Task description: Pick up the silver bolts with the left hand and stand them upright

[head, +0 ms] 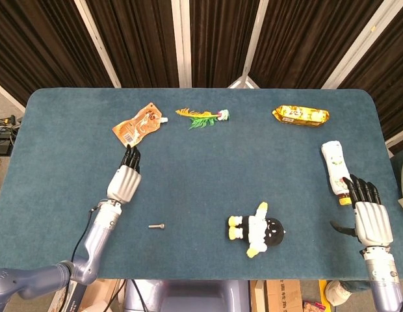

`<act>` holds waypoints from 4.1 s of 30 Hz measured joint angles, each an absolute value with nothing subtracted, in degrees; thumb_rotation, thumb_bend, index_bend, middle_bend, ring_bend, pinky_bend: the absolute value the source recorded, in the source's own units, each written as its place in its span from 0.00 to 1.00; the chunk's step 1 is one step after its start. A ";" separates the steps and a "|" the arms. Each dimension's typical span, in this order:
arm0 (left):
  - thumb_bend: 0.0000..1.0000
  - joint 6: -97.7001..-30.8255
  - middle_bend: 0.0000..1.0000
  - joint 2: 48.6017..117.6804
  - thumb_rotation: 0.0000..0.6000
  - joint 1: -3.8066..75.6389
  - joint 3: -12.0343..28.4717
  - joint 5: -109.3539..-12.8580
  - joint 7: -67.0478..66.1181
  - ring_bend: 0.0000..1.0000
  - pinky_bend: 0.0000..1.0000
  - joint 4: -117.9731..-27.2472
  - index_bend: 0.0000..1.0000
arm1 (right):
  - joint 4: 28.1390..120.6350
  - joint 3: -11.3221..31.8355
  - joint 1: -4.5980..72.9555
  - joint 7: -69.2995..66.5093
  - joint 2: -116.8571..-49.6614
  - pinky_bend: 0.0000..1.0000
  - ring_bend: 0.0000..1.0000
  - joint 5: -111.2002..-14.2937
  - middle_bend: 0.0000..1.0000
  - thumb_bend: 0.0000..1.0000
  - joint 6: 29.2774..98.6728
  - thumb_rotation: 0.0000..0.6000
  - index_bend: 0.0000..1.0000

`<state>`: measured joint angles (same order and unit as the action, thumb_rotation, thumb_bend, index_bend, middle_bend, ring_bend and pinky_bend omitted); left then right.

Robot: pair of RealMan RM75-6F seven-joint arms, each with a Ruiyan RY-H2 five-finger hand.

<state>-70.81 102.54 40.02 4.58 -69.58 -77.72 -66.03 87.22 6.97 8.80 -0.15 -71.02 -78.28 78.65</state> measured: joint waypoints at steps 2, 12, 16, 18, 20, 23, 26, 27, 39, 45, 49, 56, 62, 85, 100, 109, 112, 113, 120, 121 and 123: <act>0.41 -71.78 0.07 101.49 1.00 39.89 4.75 -70.04 -77.90 0.00 0.00 -68.66 0.38 | 87.37 6.98 8.72 -0.12 -70.92 0.00 0.02 -78.28 0.07 0.05 78.78 1.00 0.10; 0.33 -73.67 0.06 96.66 1.00 36.52 7.29 -65.40 -69.75 0.00 0.00 -86.97 0.35 | 88.52 6.36 8.56 0.04 -69.73 0.00 0.02 -79.25 0.07 0.05 78.75 1.00 0.10; 0.32 -72.34 0.06 94.89 1.00 35.08 9.73 -57.29 -64.81 0.00 0.00 -95.74 0.34 | 88.60 6.32 8.51 0.18 -69.69 0.00 0.02 -79.29 0.07 0.05 78.84 1.00 0.10; 0.31 -71.46 0.06 94.30 1.00 34.79 10.21 -54.90 -63.51 0.00 0.00 -97.65 0.35 | 88.64 6.18 8.57 0.27 -69.61 0.00 0.02 -79.35 0.07 0.05 78.59 1.00 0.10; 0.31 -70.57 0.06 94.23 1.00 34.70 9.75 -54.08 -62.84 0.00 0.00 -98.06 0.36 | 88.70 6.00 8.67 0.38 -69.48 0.00 0.02 -79.42 0.07 0.05 78.17 1.00 0.10; 0.31 -70.30 0.07 95.02 1.00 34.65 8.67 -54.11 -61.82 0.00 0.00 -97.46 0.37 | 88.73 5.90 8.76 0.50 -69.41 0.00 0.02 -79.47 0.07 0.05 77.98 1.00 0.10; 0.31 -70.11 0.07 96.52 1.00 34.65 7.95 -54.31 -60.47 0.00 0.00 -96.61 0.39 | 88.76 5.96 8.72 0.39 -69.34 0.00 0.02 -79.37 0.07 0.05 78.05 1.00 0.10; 0.31 -70.11 0.07 96.98 1.00 34.67 7.76 -54.40 -60.21 0.00 0.00 -96.29 0.40 | 88.78 6.04 8.67 0.31 -69.32 0.00 0.02 -79.29 0.07 0.05 78.19 1.00 0.10; 0.32 -71.58 0.10 98.60 1.00 34.38 7.35 -53.08 -58.02 0.00 0.00 -97.71 0.45 | 88.70 6.23 8.58 0.43 -69.56 0.00 0.02 -78.92 0.07 0.05 78.36 1.00 0.11; 0.33 -72.95 0.11 98.72 1.00 33.84 7.10 -52.27 -57.70 0.00 0.00 -99.92 0.46 | 88.70 6.21 8.76 1.13 -69.82 0.00 0.02 -78.56 0.07 0.05 77.90 1.00 0.11; 0.33 -74.55 0.11 99.02 1.00 33.66 7.00 -51.03 -58.75 0.00 0.00 -101.48 0.46 | 88.72 6.21 8.76 1.31 -69.96 0.00 0.02 -78.50 0.07 0.05 77.93 1.00 0.11; 0.33 -76.23 0.11 99.50 1.00 33.93 6.74 -47.87 -60.71 0.00 0.00 -104.31 0.46 | 88.90 6.39 8.76 1.63 -70.06 0.00 0.02 -78.20 0.07 0.05 78.03 1.00 0.11; 0.36 -76.51 0.12 100.07 1.00 34.20 6.25 -45.92 -60.71 0.00 0.00 -105.04 0.47 | 88.73 6.42 8.71 1.39 -69.89 0.00 0.02 -78.04 0.07 0.05 77.97 1.00 0.11; 0.44 -79.00 0.14 103.14 1.00 35.12 4.08 -45.68 -61.43 0.00 0.00 -102.35 0.50 | 88.27 6.91 8.58 0.11 -69.89 0.00 0.02 -77.59 0.07 0.05 78.18 1.00 0.11; 0.44 -78.97 0.14 103.57 1.00 35.05 3.74 -46.62 -59.80 0.00 0.00 -101.91 0.51 | 88.36 7.17 8.49 -0.42 -70.04 0.00 0.02 -77.42 0.07 0.05 78.46 1.00 0.12; 0.44 -78.43 0.14 103.06 1.00 34.96 3.12 -47.70 -59.07 0.00 0.00 -102.07 0.51 | 88.58 7.39 8.42 -0.61 -70.06 0.00 0.02 -77.14 0.07 0.05 78.55 1.00 0.12; 0.44 -78.38 0.14 103.25 1.00 34.94 2.88 -47.81 -59.11 0.00 0.00 -101.94 0.51 | 88.64 7.44 8.33 -0.55 -70.05 0.00 0.02 -76.97 0.07 0.05 78.63 1.00 0.12; 0.44 -78.38 0.15 103.28 1.00 34.94 2.85 -47.85 -59.11 0.00 0.00 -101.94 0.51 | 88.64 7.46 8.32 -0.57 -70.04 0.00 0.02 -76.90 0.07 0.05 78.60 1.00 0.12; 0.45 -78.97 0.16 103.68 1.00 34.92 2.52 -48.57 -59.70 0.00 0.00 -101.32 0.52 | 88.59 7.58 8.32 -0.66 -70.10 0.00 0.02 -76.71 0.07 0.05 78.53 1.00 0.12; 0.45 -79.10 0.16 103.76 1.00 34.87 2.48 -48.62 -59.82 0.00 0.00 -101.21 0.52 | 88.59 7.60 8.31 -0.68 -70.11 0.00 0.02 -76.70 0.07 0.05 78.56 1.00 0.12; 0.45 -79.17 0.16 103.76 1.00 34.83 2.48 -48.54 -59.92 0.00 0.00 -101.22 0.52 | 88.61 7.68 8.28 -0.71 -70.17 0.00 0.02 -76.61 0.07 0.05 78.65 1.00 0.12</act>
<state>-79.17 103.76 34.83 2.48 -48.54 -59.92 -101.22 88.61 7.68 8.28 -0.71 -70.17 -76.61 78.65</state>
